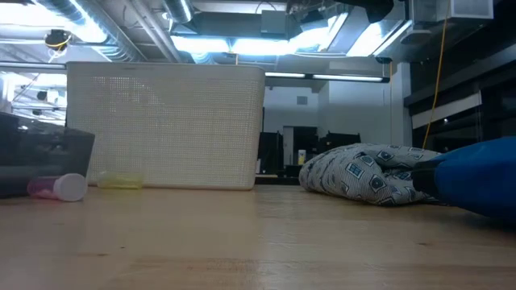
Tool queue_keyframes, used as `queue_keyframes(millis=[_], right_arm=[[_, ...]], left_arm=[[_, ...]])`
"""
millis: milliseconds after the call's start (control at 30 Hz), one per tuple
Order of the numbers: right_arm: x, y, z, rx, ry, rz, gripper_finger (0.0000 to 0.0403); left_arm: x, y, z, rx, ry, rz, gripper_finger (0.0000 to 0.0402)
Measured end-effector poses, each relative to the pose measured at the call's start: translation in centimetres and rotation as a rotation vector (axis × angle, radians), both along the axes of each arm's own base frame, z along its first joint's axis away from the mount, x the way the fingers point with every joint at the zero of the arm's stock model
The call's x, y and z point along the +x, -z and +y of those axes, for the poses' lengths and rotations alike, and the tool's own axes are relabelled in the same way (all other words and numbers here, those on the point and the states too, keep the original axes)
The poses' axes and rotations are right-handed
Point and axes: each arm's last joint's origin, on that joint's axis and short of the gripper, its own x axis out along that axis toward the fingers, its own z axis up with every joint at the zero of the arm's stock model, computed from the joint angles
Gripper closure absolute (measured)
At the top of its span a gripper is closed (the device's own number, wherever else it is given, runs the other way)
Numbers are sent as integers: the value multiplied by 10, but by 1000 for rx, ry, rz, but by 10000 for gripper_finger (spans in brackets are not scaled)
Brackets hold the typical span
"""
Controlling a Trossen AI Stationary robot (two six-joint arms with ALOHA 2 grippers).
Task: Pick & place medical supplies in basket/bin
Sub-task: Put the blue pill bottle into the red bin, then put the purple pill bottle into the red bin
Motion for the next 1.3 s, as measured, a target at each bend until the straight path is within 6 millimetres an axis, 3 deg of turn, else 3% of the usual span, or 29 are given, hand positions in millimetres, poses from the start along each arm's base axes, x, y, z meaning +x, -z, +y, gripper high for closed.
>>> queue_keyframes(millis=[333,633,833,1300], right_arm=[[0,0,2,24,-60,6,268],[0,0,3,41,-97,10,268],[0,0,3,41,-97,10,268],[0,0,3,40,-97,10,268]], left_arm=[[-50,0,-41,14,-290,-39,309],[-86,10,-55,52,-498,-45,308],[-91,26,-51,99,-582,-30,292],[-87,28,-40,195,-520,-48,222]])
